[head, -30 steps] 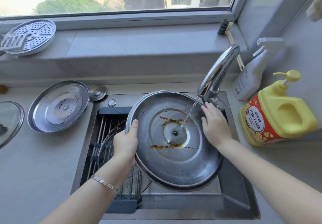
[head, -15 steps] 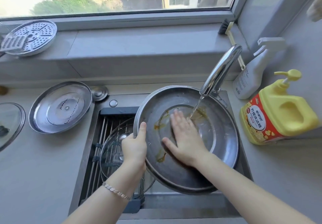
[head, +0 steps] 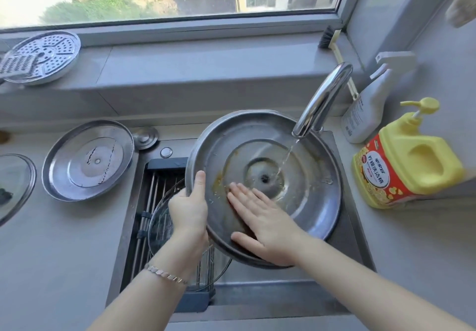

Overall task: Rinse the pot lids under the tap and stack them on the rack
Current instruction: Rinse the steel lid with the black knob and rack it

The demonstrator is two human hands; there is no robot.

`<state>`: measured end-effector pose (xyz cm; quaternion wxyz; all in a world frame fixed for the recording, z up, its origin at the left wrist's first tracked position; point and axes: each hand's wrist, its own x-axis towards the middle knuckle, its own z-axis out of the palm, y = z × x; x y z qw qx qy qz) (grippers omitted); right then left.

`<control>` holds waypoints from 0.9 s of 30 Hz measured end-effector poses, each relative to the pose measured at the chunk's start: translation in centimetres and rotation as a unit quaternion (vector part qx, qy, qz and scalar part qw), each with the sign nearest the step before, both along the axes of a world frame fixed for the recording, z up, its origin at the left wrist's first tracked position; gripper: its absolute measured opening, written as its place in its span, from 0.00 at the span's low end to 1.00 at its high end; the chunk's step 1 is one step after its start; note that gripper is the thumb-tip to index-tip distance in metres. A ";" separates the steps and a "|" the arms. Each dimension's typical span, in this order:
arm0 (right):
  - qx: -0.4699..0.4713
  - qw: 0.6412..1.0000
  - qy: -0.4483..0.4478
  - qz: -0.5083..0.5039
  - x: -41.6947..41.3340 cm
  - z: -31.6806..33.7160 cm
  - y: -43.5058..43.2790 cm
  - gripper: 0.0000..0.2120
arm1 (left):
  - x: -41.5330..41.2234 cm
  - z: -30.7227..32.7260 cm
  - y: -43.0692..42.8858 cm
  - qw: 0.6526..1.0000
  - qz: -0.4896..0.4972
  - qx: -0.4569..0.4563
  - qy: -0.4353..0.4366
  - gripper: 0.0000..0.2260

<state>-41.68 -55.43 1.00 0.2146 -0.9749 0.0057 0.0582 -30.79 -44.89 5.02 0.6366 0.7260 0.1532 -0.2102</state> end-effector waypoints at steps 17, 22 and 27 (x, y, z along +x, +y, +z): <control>-0.023 0.984 0.112 -0.134 -1.9 -0.3 -1.4 0.40 | 0.3 -0.4 1.2 0.997 0.057 0.046 -0.026 0.20; 0.017 0.998 0.049 -0.027 -3.3 -0.9 0.3 0.40 | 0.2 0.2 1.3 0.996 0.030 0.068 -0.057 0.21; -0.049 0.945 0.224 -0.232 -5.6 -3.9 -4.1 0.32 | 0.9 2.6 1.6 0.968 -0.077 0.158 -0.177 0.22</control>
